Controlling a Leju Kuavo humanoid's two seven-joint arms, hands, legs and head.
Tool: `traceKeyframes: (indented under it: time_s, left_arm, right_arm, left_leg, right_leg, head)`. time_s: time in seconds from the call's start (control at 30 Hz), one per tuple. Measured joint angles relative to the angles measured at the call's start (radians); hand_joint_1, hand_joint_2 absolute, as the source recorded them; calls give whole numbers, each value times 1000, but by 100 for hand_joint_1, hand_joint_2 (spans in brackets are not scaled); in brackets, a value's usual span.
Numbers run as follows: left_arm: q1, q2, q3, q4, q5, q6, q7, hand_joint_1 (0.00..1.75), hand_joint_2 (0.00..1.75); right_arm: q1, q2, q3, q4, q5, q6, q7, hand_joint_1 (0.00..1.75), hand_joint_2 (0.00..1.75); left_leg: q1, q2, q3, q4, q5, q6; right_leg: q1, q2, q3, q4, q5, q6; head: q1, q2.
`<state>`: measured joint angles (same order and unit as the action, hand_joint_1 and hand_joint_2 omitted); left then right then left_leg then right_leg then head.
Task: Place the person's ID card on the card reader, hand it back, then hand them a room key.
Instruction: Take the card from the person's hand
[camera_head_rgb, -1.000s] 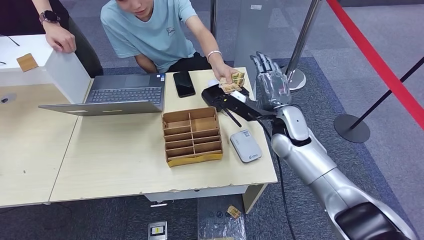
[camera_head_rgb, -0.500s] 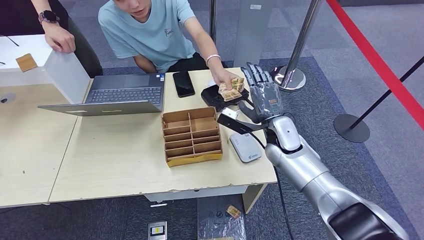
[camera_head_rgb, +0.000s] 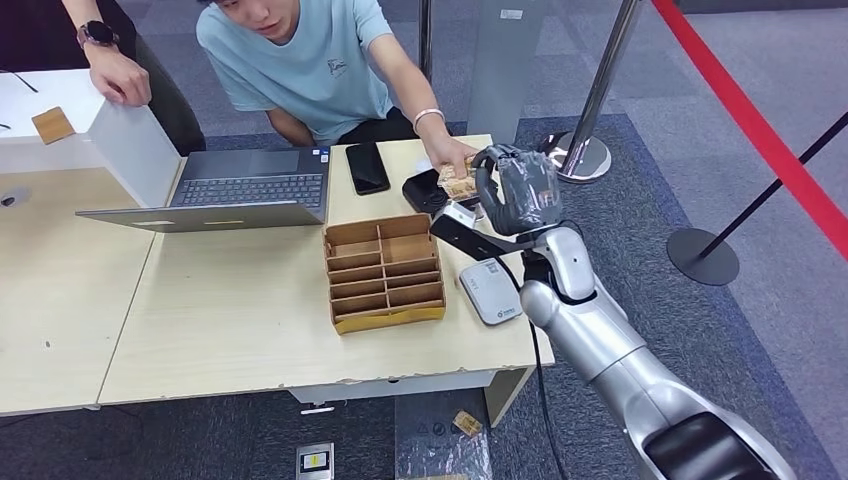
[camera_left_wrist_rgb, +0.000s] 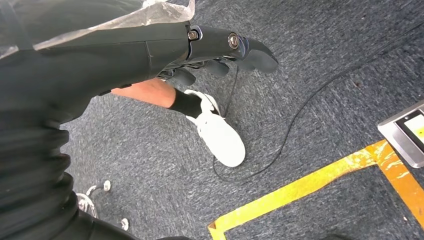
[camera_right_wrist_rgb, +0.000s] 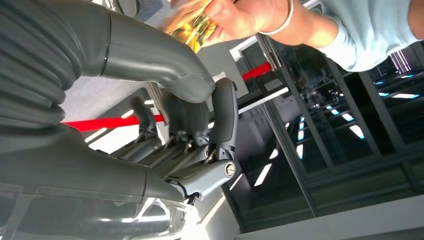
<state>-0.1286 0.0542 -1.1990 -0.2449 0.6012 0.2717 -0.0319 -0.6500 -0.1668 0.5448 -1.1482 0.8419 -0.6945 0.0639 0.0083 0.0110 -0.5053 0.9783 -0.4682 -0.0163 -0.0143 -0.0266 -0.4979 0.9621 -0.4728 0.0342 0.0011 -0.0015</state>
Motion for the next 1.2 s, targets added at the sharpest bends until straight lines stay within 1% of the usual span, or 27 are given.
traceKeyframes:
  time_s: [0.1, 0.13, 0.23, 0.27, 0.33, 0.37, 0.47, 0.5, 0.63, 0.83, 1.1, 1.2]
  left_arm:
    - [0, 0, 0, 0, 0, 0, 1, 0, 175]
    - [0, 0, 0, 0, 0, 0, 1, 0, 175]
    - [0, 0, 0, 0, 0, 0, 1, 0, 175]
    - [0, 0, 0, 0, 0, 0, 1, 0, 175]
    - [0, 0, 0, 0, 0, 0, 1, 0, 175]
    - [0, 0, 0, 0, 0, 0, 1, 0, 175]
    - [1, 0, 0, 0, 0, 2, 0, 0, 175]
    - [1, 0, 0, 0, 0, 2, 0, 0, 175]
    - [1, 0, 0, 0, -2, 3, 0, 0, 175]
    - [1, 0, 0, 0, -9, 3, 1, 0, 175]
    - [1, 0, 0, 0, -10, 11, -2, 0, 175]
    - [1, 0, 0, 0, -9, 11, 0, 0, 175]
  right_arm:
    - [5, 6, -5, -6, -1, 0, -1, 175, 175]
    - [7, 8, -7, -8, -2, 0, -2, 161, 175]
    - [13, 12, -13, -13, -5, -1, -3, 96, 175]
    - [13, 12, -14, -13, -6, -1, -3, 89, 175]
    - [14, 12, -14, -14, -6, -1, -3, 89, 175]
    - [15, 13, -15, -14, -7, -1, -3, 78, 175]
    - [18, 13, -18, -20, -4, -1, 4, 25, 175]
    - [19, 13, -18, -24, -2, -1, 9, 17, 175]
    - [20, 9, -19, -38, 0, 2, 25, 11, 175]
    - [21, 5, -16, -44, 0, 6, 41, 7, 175]
    - [22, 6, -1, -30, 0, 2, 35, 4, 175]
    - [22, 6, 6, -28, 4, 4, 32, 7, 175]
  left_leg:
    - [0, 0, 0, 0, 0, 0]
    - [0, 0, 0, 0, 0, 0]
    - [0, 0, 0, 0, 0, 0]
    - [0, 0, 0, 0, 0, 0]
    - [0, 0, 0, 0, 0, 0]
    - [0, 0, 0, 0, 0, 0]
    - [0, 0, 0, 0, 0, 0]
    - [0, 0, 0, 0, 0, 0]
    - [0, 0, 0, 0, 0, 0]
    - [0, 0, 0, 0, 0, 0]
    - [0, 0, 0, 0, 0, 0]
    - [0, 0, 0, 0, 0, 0]
  right_leg:
    - [0, 0, 0, 0, 0, 0]
    - [0, 0, 0, 0, 0, 0]
    - [0, 0, 0, 0, 0, 0]
    - [0, 0, 0, 0, 0, 0]
    - [0, 0, 0, 0, 0, 0]
    - [0, 0, 0, 0, 0, 0]
    - [0, 0, 0, 0, 0, 0]
    - [0, 0, 0, 0, 0, 0]
    - [0, 0, 0, 0, 0, 0]
    - [0, 0, 0, 0, 0, 0]
    - [0, 0, 0, 0, 0, 0]
    - [0, 0, 0, 0, 0, 0]
  head:
    - [0, 0]
    - [0, 0]
    - [0, 0]
    - [0, 0]
    - [0, 0]
    - [0, 0]
    - [0, 0]
    - [0, 0]
    - [0, 0]
    - [0, 0]
    - [0, 0]
    - [0, 0]
